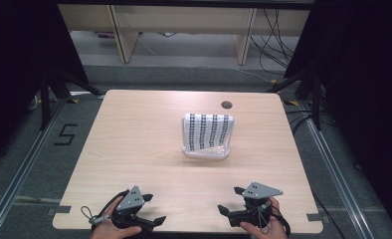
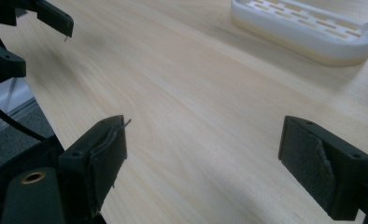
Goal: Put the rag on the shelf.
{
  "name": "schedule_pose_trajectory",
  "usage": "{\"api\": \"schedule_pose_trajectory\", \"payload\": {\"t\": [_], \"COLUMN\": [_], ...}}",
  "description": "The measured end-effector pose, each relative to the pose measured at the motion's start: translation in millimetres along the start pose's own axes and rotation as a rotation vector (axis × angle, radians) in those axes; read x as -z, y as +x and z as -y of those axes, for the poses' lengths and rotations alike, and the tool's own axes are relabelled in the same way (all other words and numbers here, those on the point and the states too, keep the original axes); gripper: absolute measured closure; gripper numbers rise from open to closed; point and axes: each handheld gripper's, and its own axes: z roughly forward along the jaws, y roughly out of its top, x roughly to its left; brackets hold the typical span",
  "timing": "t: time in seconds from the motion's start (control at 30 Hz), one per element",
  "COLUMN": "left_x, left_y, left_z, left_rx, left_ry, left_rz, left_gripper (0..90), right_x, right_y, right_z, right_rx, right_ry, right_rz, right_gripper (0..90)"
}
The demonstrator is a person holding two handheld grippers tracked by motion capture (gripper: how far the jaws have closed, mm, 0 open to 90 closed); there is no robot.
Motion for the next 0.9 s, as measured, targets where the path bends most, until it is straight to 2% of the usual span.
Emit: {"api": "schedule_pose_trajectory", "payload": {"t": [0.03,0.07,0.1,0.13,0.17,0.2,0.23,0.27,0.4,0.47,0.5,0.67,0.7,0.73,0.8,0.83,0.87,0.9], "left_x": [-0.5,-0.5,-1.6,-1.6,-0.5,-0.7,-1.0,0.1,0.7,0.5,0.5,1.3,0.5,0.5,0.2,0.2,-0.1,-0.1], "left_y": [-1.3,-1.3,-3.3,-3.3,-2.7,-4.7,-5.9,-4.4,-5.5,-7.7,-7.6,-6.5,-6.7,-6.7,-6.3,-5.8,-6.4,-6.7], "left_z": [1.2,1.2,2.5,2.5,3.0,4.1,4.8,5.1,6.7,8.8,9.5,9.8,10.1,10.1,10.4,10.4,10.3,10.3], "left_rx": [-0.009,-0.009,-0.009,-0.009,-0.029,-0.026,-0.015,-0.046,-0.043,-0.005,-0.002,-0.021,-0.019,-0.019,-0.013,-0.02,-0.016,-0.013], "left_ry": [0.013,0.013,0.016,0.016,0.035,0.027,0.026,0.045,0.05,0.026,0.025,0.037,0.037,0.037,0.049,0.052,0.039,0.037], "left_rz": [-0.002,-0.002,0.0,0.0,-0.006,-0.005,-0.001,-0.01,-0.011,-0.019,-0.02,-0.026,-0.026,-0.026,-0.029,-0.029,-0.02,-0.023], "left_gripper": [15.4,15.4,15.4,15.4,15.4,15.4,15.4,15.4,15.4,15.4,15.4,15.4,15.4,15.4,15.4,15.4,15.4,15.4], "right_x": [0.7,0.7,0.1,0.1,-0.5,-0.4,0.3,0.7,2.5,4.0,5.1,8.9,10.5,9.7,11.0,11.4,11.6,9.8], "right_y": [2.7,2.7,0.8,0.8,2.5,0.3,3.4,0.8,0.9,-1.1,-1.3,-3.0,-4.6,-5.3,-4.9,-5.0,-5.2,-5.0], "right_z": [3.0,3.0,5.7,5.7,7.1,8.7,10.4,11.0,14.1,17.3,18.4,23.8,25.0,25.6,25.4,25.6,25.4,25.7], "right_rx": [-0.03,-0.03,-0.007,-0.007,-0.025,0.013,-0.029,-0.004,-0.008,-0.008,-0.019,-0.041,-0.023,-0.022,-0.037,-0.024,-0.021,-0.032], "right_ry": [0.024,0.024,0.022,0.022,0.03,0.042,0.049,0.044,0.056,0.067,0.07,0.075,0.068,0.059,0.074,0.06,0.063,0.062], "right_rz": [-0.003,-0.003,-0.002,-0.002,-0.012,0.002,0.008,0.02,0.007,-0.014,-0.012,0.005,0.032,0.022,0.009,0.042,0.047,0.02], "right_gripper": [16.4,16.4,16.4,16.4,16.5,16.5,16.5,16.5,16.5,16.5,16.5,16.6,16.6,16.6,16.6,16.6,16.6,16.6]}}
